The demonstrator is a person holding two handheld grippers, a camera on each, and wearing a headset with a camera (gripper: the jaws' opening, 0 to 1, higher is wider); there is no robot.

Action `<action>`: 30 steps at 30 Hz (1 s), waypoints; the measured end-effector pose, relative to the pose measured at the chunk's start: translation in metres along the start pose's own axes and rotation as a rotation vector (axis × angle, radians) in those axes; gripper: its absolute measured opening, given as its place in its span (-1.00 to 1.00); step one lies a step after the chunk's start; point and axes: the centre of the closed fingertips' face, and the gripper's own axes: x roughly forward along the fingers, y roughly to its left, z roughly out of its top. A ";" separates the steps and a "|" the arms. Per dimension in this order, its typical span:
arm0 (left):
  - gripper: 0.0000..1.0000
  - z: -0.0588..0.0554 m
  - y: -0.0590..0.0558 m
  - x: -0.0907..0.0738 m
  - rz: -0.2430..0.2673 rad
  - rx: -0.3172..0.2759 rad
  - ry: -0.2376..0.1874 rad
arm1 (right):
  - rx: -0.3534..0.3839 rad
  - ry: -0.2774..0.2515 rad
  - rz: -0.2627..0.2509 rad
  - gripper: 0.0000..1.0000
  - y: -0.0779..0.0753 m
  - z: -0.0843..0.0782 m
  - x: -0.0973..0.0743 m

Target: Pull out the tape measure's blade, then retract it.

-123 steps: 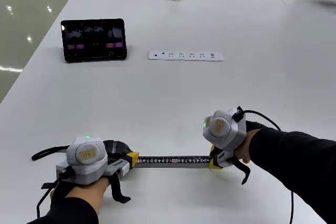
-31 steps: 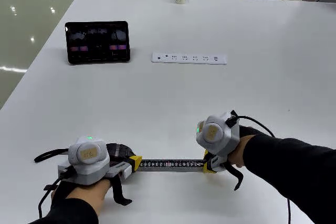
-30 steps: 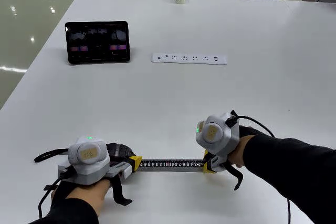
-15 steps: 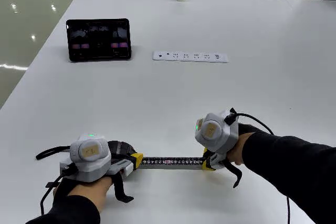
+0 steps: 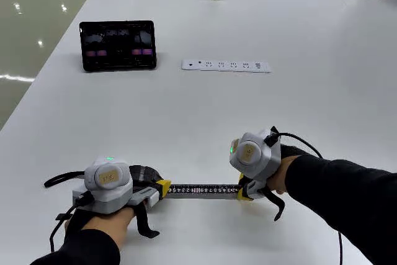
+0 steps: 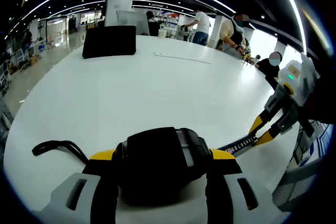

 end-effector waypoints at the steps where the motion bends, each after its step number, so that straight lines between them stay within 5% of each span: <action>1: 0.25 0.000 0.000 0.000 0.001 0.000 0.000 | -0.002 0.001 0.000 -0.77 0.000 0.000 0.000; 30: 0.25 0.000 0.000 0.001 0.001 -0.002 0.005 | -0.006 -0.003 0.002 -0.76 0.000 0.009 0.004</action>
